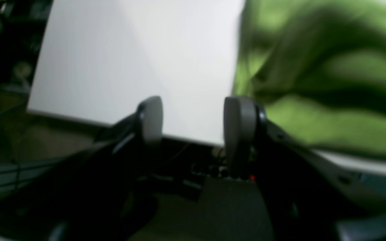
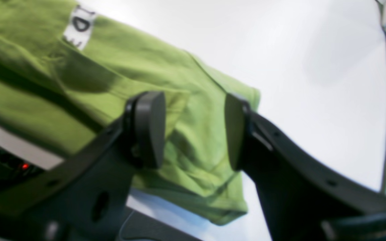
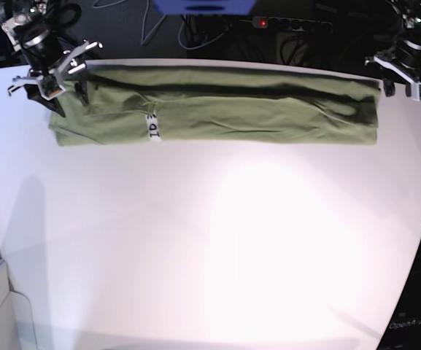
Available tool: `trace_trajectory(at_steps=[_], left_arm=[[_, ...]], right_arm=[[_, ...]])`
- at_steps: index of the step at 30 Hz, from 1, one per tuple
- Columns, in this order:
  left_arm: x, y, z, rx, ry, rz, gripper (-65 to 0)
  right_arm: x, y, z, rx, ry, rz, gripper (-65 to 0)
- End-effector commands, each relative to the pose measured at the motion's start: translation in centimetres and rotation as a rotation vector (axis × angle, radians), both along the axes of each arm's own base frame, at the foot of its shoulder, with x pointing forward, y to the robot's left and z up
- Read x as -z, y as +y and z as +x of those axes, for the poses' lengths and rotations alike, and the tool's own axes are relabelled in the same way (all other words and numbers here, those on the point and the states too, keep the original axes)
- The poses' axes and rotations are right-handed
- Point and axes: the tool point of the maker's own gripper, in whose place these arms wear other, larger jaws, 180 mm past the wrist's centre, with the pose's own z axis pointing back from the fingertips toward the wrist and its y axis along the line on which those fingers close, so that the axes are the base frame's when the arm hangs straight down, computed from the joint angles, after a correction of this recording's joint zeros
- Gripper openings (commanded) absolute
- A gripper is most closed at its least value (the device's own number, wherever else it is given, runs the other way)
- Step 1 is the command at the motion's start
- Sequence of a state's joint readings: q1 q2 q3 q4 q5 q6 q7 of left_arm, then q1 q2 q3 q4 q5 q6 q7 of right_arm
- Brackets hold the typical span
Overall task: Fold the T-shirt properly
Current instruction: 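Reposition both grippers at the ends of the folded strip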
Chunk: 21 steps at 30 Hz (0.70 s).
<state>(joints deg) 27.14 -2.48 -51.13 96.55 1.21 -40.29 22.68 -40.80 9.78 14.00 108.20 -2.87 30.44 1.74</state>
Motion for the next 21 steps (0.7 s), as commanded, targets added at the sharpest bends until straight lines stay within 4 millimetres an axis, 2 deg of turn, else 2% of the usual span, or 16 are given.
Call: trace_trajectory(at_steps=[1,2,5,8,11,16,18,21], left_arm=[[-1.5,1.4,0.1,-0.028,-0.049,0.032,-36.5],[-1.7,2.2,-0.7,-0.065,-0.052,0.040,-36.5],[-3.5,3.6,-0.2,-0.145,-0.116,0.071,-36.5],[-5.2,4.3,1.0,-0.212,-0.200,0.083,-36.5],[-6.2,4.2,2.7,-0.224,-0.258,0.075,-36.5],[-6.7,3.0,5.8,-0.220,-0.315,0.055,-36.5],[-5.9,1.5,7.4,-0.179,-0.290,0.049,-36.5],[-4.6,-0.9,8.6,-0.141,-0.247,0.035,-36.5]], right_arm=[[-1.0,-0.1,0.3,-0.003,-0.037,0.010,-36.3],[-0.9,-0.1,0.2,-0.002,-0.032,0.009,-36.3],[-0.7,-0.1,0.2,0.000,-0.029,0.012,-36.3],[-0.1,-0.2,-0.1,0.005,-0.012,0.018,-36.7],[0.5,-0.3,-0.3,0.013,0.000,0.025,-42.1],[1.5,-0.6,-0.3,0.027,0.020,0.028,-54.3],[1.8,-0.7,-0.4,0.031,0.028,0.030,-57.5],[1.9,-0.8,-0.3,0.034,0.029,0.029,-59.3]])
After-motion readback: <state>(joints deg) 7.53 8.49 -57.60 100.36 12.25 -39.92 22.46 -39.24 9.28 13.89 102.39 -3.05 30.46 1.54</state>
